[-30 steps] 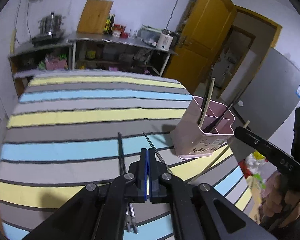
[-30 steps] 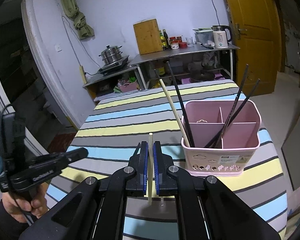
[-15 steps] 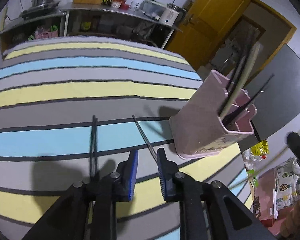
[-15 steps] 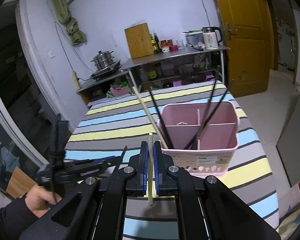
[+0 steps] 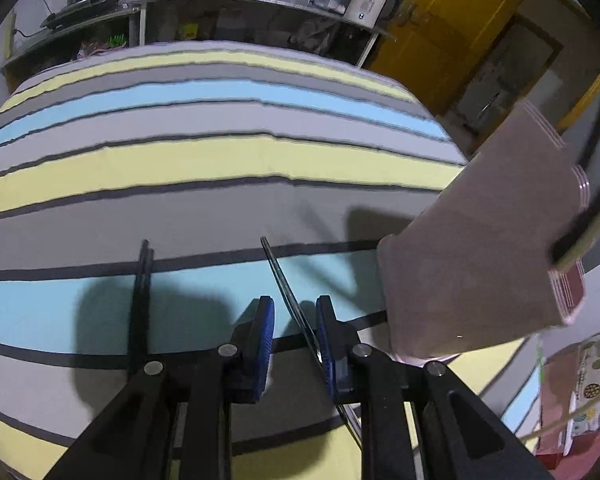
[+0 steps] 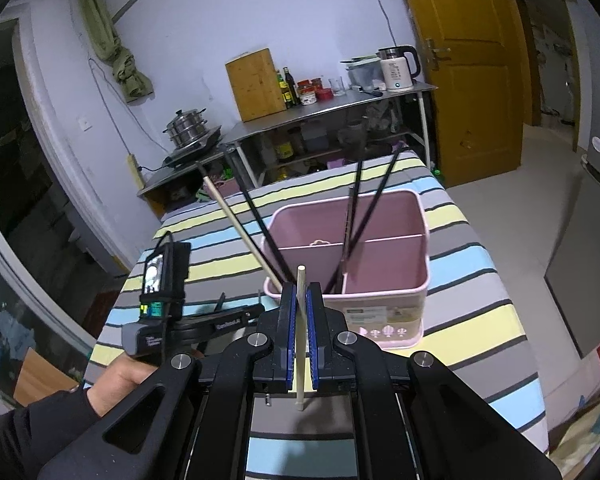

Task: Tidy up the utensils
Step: 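Lift both held chopsticks upright and carry them toward the pink holder, then lower both held chopsticks over the pink holder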

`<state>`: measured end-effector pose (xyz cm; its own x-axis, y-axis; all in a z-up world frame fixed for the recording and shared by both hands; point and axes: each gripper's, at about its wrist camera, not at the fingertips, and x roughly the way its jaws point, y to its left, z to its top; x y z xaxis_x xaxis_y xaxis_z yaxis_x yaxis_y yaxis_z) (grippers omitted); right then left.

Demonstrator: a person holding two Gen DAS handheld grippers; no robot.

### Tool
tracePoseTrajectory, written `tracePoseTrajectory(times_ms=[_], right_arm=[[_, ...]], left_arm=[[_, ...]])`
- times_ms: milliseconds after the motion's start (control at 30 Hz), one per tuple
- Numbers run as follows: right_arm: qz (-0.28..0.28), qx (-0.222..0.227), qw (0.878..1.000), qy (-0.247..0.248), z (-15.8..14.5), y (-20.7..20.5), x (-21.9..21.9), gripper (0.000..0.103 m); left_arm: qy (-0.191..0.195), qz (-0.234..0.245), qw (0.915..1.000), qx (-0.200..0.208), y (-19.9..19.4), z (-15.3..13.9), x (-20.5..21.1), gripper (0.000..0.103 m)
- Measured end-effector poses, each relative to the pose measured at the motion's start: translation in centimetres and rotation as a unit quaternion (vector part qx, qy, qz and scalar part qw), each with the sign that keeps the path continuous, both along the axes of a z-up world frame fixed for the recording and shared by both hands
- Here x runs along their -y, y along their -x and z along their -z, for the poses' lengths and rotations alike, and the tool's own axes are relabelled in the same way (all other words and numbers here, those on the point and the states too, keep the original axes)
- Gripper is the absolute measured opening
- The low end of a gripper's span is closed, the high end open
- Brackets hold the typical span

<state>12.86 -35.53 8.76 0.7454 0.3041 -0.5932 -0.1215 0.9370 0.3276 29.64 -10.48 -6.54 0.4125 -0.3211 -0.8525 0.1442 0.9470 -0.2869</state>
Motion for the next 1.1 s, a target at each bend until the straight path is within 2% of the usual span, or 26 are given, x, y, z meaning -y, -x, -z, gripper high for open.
tracePoseTrajectory(times_ms=[200,300,367,533,767,1100], right_arm=[[0.005,-0.001,1.000,-0.004,0.2,0.0,0.4,0.005],[0.005,-0.001,1.000,-0.005,0.2,0.0,0.5,0.005],[0.005,0.000,1.000,-0.006,0.2,0.0,0.5,0.005],[0.004,0.002,1.000,-0.008,0.1,0.2,0.3,0.005],[-0.001,0.008,1.000,-0.010,-0.2,0.5,-0.2,0.005],[-0.007,0.023,1.000,-0.009,-1.5,1.4,-0.8,0.005]], left_arm=[[-0.078,0.020,0.9964,0.028,-0.2,-0.2,2.5,0.021],[-0.102,0.027,0.9938,0.034,-0.3,-0.2,2.7,0.012],[-0.092,0.029,0.9949,0.028,-0.4,-0.3,2.3,0.004],[-0.062,0.031,0.9970,0.034,0.6,-1.7,0.5,0.004],[-0.020,0.037,0.9967,0.069,2.9,-5.9,-1.7,0.004],[0.015,0.054,0.9895,0.133,7.4,-12.7,-4.0,0.004]])
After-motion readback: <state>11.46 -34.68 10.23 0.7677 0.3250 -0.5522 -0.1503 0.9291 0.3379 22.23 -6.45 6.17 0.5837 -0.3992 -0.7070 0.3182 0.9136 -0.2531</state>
